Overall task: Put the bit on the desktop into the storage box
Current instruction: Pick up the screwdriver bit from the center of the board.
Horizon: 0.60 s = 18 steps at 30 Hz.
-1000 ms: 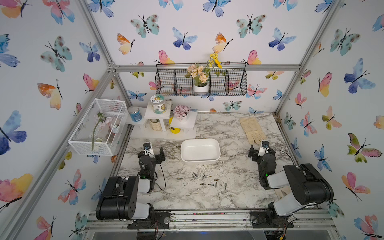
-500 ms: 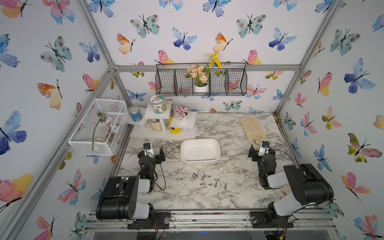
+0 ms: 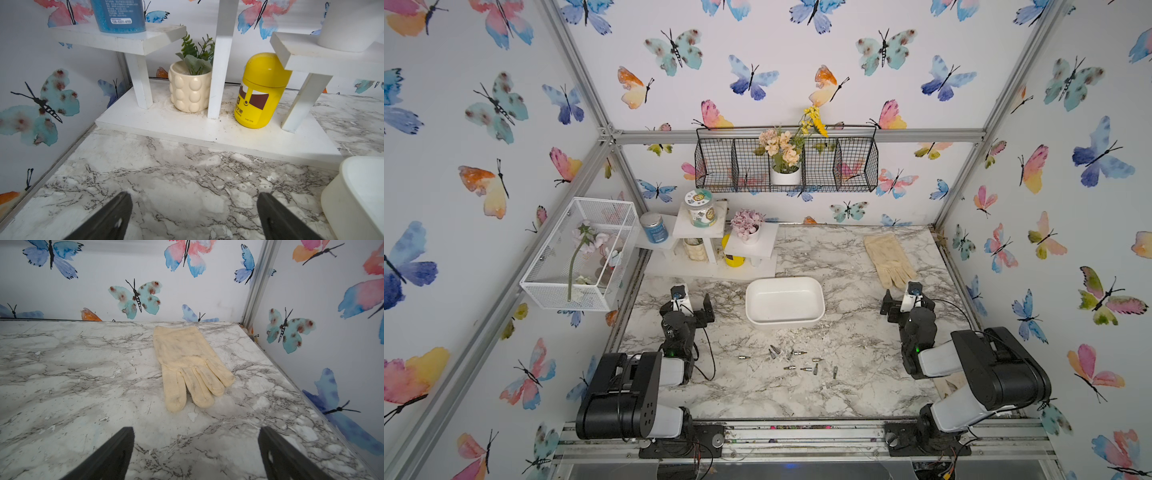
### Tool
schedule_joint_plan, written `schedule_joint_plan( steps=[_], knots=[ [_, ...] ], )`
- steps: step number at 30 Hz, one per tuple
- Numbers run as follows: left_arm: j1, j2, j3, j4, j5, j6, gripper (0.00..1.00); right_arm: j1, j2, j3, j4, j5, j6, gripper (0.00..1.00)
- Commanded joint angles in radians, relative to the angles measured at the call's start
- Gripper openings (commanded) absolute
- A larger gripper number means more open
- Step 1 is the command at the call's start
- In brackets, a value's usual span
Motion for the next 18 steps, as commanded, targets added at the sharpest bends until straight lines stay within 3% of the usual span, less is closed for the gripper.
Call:
schedule_joint_plan(
  steps=[1, 15, 18],
  knots=[
    [-0.005, -0.013, 0.015, -0.012, 0.024, 0.008, 0.99, -0.004, -0.007, 0.012, -0.007, -0.003, 0.011, 0.98],
    [-0.005, -0.016, 0.011, -0.008, 0.024, 0.009, 0.99, -0.004, -0.009, 0.010, -0.008, -0.008, 0.011, 0.99],
    [-0.006, -0.053, 0.025, -0.053, -0.040, -0.017, 0.99, -0.004, -0.015, 0.003, 0.018, -0.001, 0.006, 0.98]
  ],
)
